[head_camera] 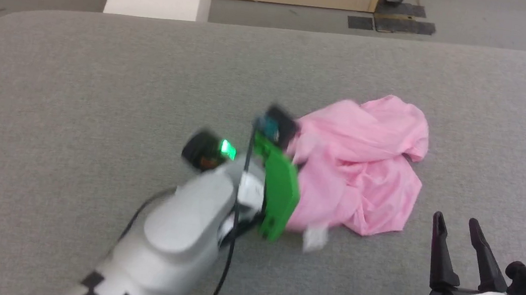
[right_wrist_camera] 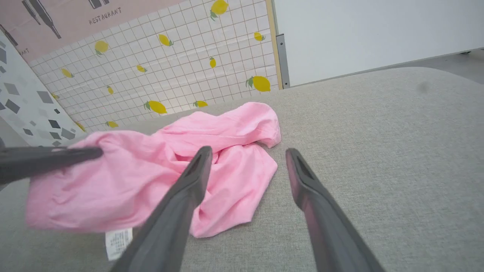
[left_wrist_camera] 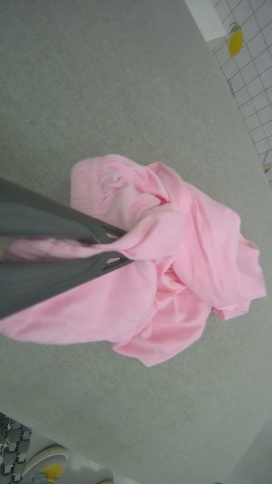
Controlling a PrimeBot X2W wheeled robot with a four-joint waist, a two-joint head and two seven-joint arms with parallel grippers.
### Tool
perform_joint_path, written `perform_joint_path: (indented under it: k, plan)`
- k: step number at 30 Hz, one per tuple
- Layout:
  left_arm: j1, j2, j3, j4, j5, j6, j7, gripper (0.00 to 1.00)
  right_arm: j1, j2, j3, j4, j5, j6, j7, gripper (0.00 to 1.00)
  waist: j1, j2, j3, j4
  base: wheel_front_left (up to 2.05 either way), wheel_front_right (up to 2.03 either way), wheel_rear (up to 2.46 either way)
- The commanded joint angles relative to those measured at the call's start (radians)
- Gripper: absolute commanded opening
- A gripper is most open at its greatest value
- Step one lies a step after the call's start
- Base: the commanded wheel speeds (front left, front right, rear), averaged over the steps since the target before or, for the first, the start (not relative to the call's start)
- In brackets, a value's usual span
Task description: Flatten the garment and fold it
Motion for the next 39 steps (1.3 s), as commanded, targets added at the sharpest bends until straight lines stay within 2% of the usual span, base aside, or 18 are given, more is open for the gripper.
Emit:
perform_joint_path:
  k: [1, 6, 9, 10, 11, 16, 20, 24, 27, 29, 32, 35, 39]
  plan:
    - [0.038, 0.014, -0.020, 0.028, 0.011, -0.004, 0.025, 0.00, -0.010, 0.001, 0.003, 0.004, 0.008, -0.002, -0.011, 1.00, 0.0000, -0.0001, 0.008, -0.015, 0.00, 0.00, 0.00]
    - [0.133, 0.034, -0.064, 0.134, -0.002, 0.011, 0.149, 0.00, -0.007, 0.001, -0.002, 0.009, 0.007, -0.002, -0.012, 1.00, 0.0000, -0.0001, 0.003, -0.020, 0.00, 0.00, 0.00]
    - [0.163, 0.034, -0.031, 0.151, -0.054, 0.026, 0.184, 0.00, -0.001, 0.001, -0.010, 0.005, 0.003, -0.002, -0.006, 1.00, 0.0000, -0.0001, -0.007, -0.013, 0.00, 0.00, 0.00]
    - [0.169, 0.030, -0.003, 0.144, -0.087, 0.031, 0.182, 0.25, 0.001, 0.001, -0.012, 0.003, 0.002, -0.002, -0.004, 1.00, 0.0000, -0.0001, -0.010, -0.010, 0.00, 0.00, 0.00]
    - [0.171, 0.026, 0.027, 0.130, -0.122, 0.034, 0.178, 1.00, 0.004, 0.001, -0.015, 0.000, -0.001, -0.002, -0.002, 1.00, 0.0000, -0.0001, -0.016, -0.004, 0.00, 0.00, 0.00]
    - [0.161, 0.016, 0.199, 0.015, -0.273, 0.063, 0.086, 1.00, 0.006, 0.001, -0.018, -0.010, -0.007, -0.002, 0.014, 1.00, 0.0000, -0.0001, -0.042, 0.014, 0.00, 0.00, 0.00]
    - [0.163, 0.059, 0.321, -0.090, -0.306, 0.099, -0.062, 1.00, -0.007, 0.001, -0.014, -0.017, -0.011, -0.002, 0.038, 1.00, 0.0000, -0.0001, -0.063, 0.015, 0.00, 0.00, 0.00]
    - [0.212, 0.141, 0.404, -0.190, -0.240, 0.147, -0.277, 1.00, -0.046, 0.001, -0.029, -0.008, -0.023, -0.002, 0.097, 1.00, 0.0000, -0.0001, -0.069, 0.005, 0.00, 0.00, 0.00]
    - [0.290, 0.196, 0.424, -0.258, -0.158, 0.192, -0.421, 1.00, -0.101, 0.001, -0.058, 0.023, -0.047, -0.002, 0.185, 1.00, 0.0000, -0.0001, -0.059, -0.003, 0.00, 0.00, 0.00]
    - [0.352, 0.219, 0.427, -0.299, -0.113, 0.221, -0.479, 1.00, -0.146, 0.001, -0.073, 0.049, -0.060, -0.002, 0.252, 1.00, 0.0000, -0.0001, -0.047, -0.005, 0.00, 0.00, 0.00]
    - [0.444, 0.227, 0.450, -0.372, -0.061, 0.264, -0.521, 1.00, -0.225, -0.004, -0.100, 0.111, -0.093, -0.002, 0.366, 1.00, 0.0000, -0.0001, -0.019, 0.000, 0.00, 0.00, 0.00]
    - [0.516, 0.207, 0.472, -0.442, -0.027, 0.287, -0.530, 1.00, -0.296, -0.020, -0.109, 0.177, -0.118, -0.002, 0.464, 1.00, 0.0000, -0.0001, 0.012, 0.016, 0.00, 0.00, 0.00]
    - [0.584, 0.171, 0.515, -0.524, 0.030, 0.306, -0.532, 1.00, -0.381, -0.056, -0.057, 0.268, -0.147, -0.002, 0.608, 1.00, 0.0000, -0.0001, 0.061, 0.038, 0.00, 0.00, 0.00]
